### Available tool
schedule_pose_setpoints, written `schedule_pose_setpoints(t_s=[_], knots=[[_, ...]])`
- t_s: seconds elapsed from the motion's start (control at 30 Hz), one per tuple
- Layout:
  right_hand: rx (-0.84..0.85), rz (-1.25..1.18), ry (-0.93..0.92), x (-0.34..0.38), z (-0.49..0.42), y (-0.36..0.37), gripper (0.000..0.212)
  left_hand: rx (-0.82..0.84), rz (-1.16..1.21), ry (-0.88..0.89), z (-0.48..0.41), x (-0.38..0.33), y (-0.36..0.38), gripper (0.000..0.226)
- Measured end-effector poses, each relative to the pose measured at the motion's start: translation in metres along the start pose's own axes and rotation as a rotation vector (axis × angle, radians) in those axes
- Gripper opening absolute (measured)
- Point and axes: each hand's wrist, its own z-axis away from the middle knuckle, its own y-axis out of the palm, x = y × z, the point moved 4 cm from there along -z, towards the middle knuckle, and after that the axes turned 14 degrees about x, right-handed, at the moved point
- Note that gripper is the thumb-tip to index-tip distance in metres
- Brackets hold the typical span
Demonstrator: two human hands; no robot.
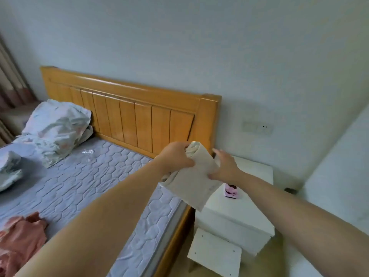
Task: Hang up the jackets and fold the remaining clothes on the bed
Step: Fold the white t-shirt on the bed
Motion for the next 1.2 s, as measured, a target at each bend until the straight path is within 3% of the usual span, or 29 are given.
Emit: schedule_pose_setpoints(t_s=[0.1, 0.23, 0.43, 0.53, 0.6, 0.67, 0.73, 0.8, 0.9, 1.03, 1.13, 1.2], knots=[[0.021, -0.106, -0.03, 0.021, 0.052, -0.01, 0.075, 0.115, -0.171, 0.203, 0.02, -0.05, -0.008, 0.02], [-0.049, -0.333, 0.038, 0.034, 0.141, -0.013, 0.05, 0.265, -0.2, 0.364, 0.052, -0.088, -0.007, 0.027], [-0.14, -0.592, 0.224, 0.035, 0.284, 0.005, 0.049, 0.562, -0.117, 0.566, 0.1, -0.15, 0.041, 0.034], [-0.292, -0.702, 0.314, 0.034, 0.359, 0.008, 0.03, 0.559, -0.078, 0.675, 0.117, -0.186, 0.07, 0.044], [-0.419, -0.709, 0.388, 0.032, 0.408, 0.01, 0.023, 0.507, -0.089, 0.746, 0.131, -0.208, 0.093, 0.064], [-0.543, -0.696, 0.446, 0.031, 0.456, 0.012, 0.023, 0.604, -0.081, 0.757, 0.148, -0.225, 0.12, 0.089], [-0.665, -0.691, 0.477, 0.034, 0.503, 0.013, 0.024, 0.874, 0.02, 0.694, 0.167, -0.238, 0.15, 0.118], [-0.768, -0.699, 0.455, 0.043, 0.544, 0.014, 0.022, 1.073, 0.119, 0.634, 0.184, -0.252, 0.175, 0.132], [-0.907, -0.688, 0.409, 0.061, 0.596, 0.014, 0.027, 1.254, 0.325, 0.602, 0.207, -0.283, 0.203, 0.12], [-1.129, -0.7, 0.333, 0.088, 0.674, 0.014, 0.027, 1.655, 0.486, 0.691, 0.274, -0.344, 0.233, 0.074], [-1.208, -0.76, 0.25, 0.105, 0.725, 0.02, 0.043, 1.809, 0.485, 0.809, 0.329, -0.381, 0.25, 0.081], [-1.213, -0.782, 0.197, 0.113, 0.754, 0.026, 0.068, 1.787, 0.369, 0.855, 0.356, -0.394, 0.258, 0.099]])
